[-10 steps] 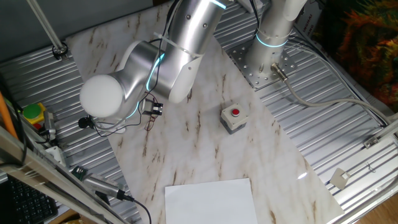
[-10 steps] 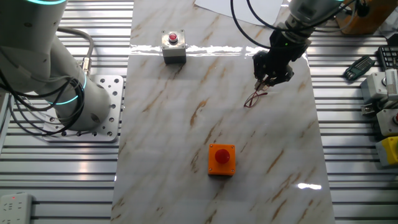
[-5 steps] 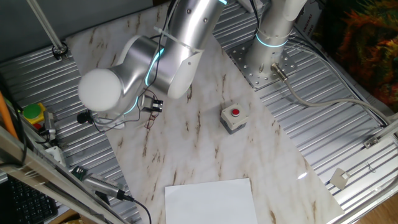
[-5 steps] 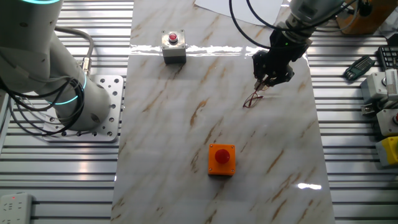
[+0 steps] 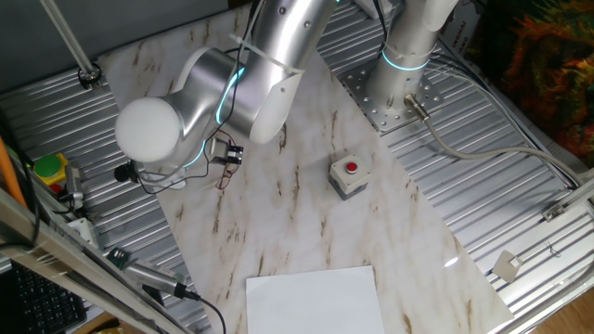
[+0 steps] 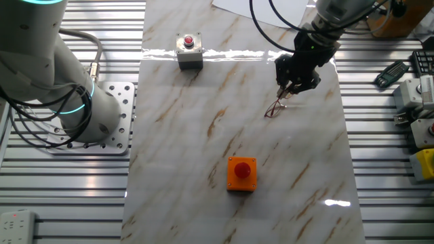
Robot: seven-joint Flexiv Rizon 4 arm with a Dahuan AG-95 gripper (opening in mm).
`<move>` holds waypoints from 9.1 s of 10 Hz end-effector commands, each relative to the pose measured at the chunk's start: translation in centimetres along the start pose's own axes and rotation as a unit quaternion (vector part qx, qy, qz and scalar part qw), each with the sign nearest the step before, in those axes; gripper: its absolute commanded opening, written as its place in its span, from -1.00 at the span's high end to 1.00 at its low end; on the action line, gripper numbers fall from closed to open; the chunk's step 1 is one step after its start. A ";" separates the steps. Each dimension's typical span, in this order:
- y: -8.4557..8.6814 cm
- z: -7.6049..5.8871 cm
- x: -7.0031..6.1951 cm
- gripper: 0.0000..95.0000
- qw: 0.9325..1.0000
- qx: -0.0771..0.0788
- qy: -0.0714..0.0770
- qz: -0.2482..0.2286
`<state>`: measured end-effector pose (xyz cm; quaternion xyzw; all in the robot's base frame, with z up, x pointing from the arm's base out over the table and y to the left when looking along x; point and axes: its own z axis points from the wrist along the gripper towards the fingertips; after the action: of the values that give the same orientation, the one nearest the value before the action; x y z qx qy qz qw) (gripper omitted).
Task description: Unfold the leg of the glasses (with one hand)
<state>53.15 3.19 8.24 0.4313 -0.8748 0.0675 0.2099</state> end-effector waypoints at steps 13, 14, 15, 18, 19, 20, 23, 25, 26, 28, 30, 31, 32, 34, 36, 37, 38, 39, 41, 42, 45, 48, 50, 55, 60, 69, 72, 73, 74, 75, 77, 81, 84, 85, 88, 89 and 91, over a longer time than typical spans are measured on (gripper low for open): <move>0.2 -0.8 1.2 1.00 1.000 -0.006 0.015 -0.004; 0.3 -0.9 1.3 1.00 1.000 -0.006 0.017 -0.004; 0.3 -0.9 1.3 1.00 1.000 -0.006 0.018 -0.004; 0.4 -1.1 1.4 1.00 1.000 -0.008 0.020 -0.003; 0.5 -1.1 1.4 1.00 1.000 -0.008 0.021 -0.003; 0.6 -1.2 1.4 1.00 1.000 -0.009 0.020 -0.003; 0.9 -1.5 1.5 1.00 1.000 -0.009 0.019 0.001; 0.9 -1.5 1.5 1.00 1.000 -0.009 0.019 0.001; 0.9 -1.5 1.6 1.00 1.000 -0.009 0.022 -0.001; 0.9 -1.5 1.6 1.00 1.000 -0.010 0.020 -0.001; 0.9 -1.5 1.6 1.00 1.000 -0.008 0.020 0.001; 0.9 -1.5 1.6 1.00 1.000 -0.005 0.016 -0.004; 0.9 -1.5 1.6 1.00 1.000 -0.001 0.015 -0.007; 0.9 -1.5 1.6 1.00 0.999 0.014 0.003 -0.029; 0.9 -1.5 1.6 1.00 0.999 0.034 -0.011 -0.018; 0.9 -1.5 1.6 1.00 0.999 0.044 -0.008 -0.008; 0.9 -1.5 1.6 1.00 0.998 0.064 0.004 0.011; 0.9 -1.5 1.6 1.00 0.997 0.080 0.015 0.016; 0.9 -1.5 1.6 1.00 0.996 0.081 0.023 0.026; 0.9 -1.5 1.6 1.00 0.996 0.079 0.024 0.026; 0.9 -1.5 1.6 1.00 0.996 0.075 0.025 0.030; 1.0 -1.5 1.5 1.00 0.997 0.070 0.032 0.031; 1.1 -1.6 1.4 1.00 0.996 0.068 0.036 0.033; 1.2 -2.3 1.2 1.00 0.997 0.061 0.043 0.030; 1.3 -2.8 1.3 1.00 0.997 0.054 0.055 0.029; 1.5 -4.2 1.5 1.00 0.995 0.043 0.083 0.028; 1.5 -4.3 1.5 1.00 0.994 0.044 0.091 0.029; 1.5 -4.3 1.5 1.00 0.994 0.043 0.095 0.029; 1.5 -4.3 1.5 1.00 0.994 0.044 0.098 0.030; 1.6 -4.4 1.5 1.00 0.994 0.043 0.098 0.030; 1.7 -4.7 1.5 1.00 0.994 0.042 0.099 0.031; 1.8 -5.0 1.6 1.00 0.993 0.039 0.111 0.034; 2.0 -5.2 1.5 1.00 0.991 0.037 0.120 0.037; 2.0 -5.2 1.5 1.00 0.991 0.037 0.119 0.038; 2.0 -5.2 1.5 1.00 0.992 0.036 0.116 0.042; 2.0 -5.2 1.5 1.00 0.992 0.035 0.113 0.043; 2.0 -5.2 1.5 1.00 0.993 0.034 0.109 0.043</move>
<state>52.36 4.91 13.74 0.3903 -0.8613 0.1529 0.2870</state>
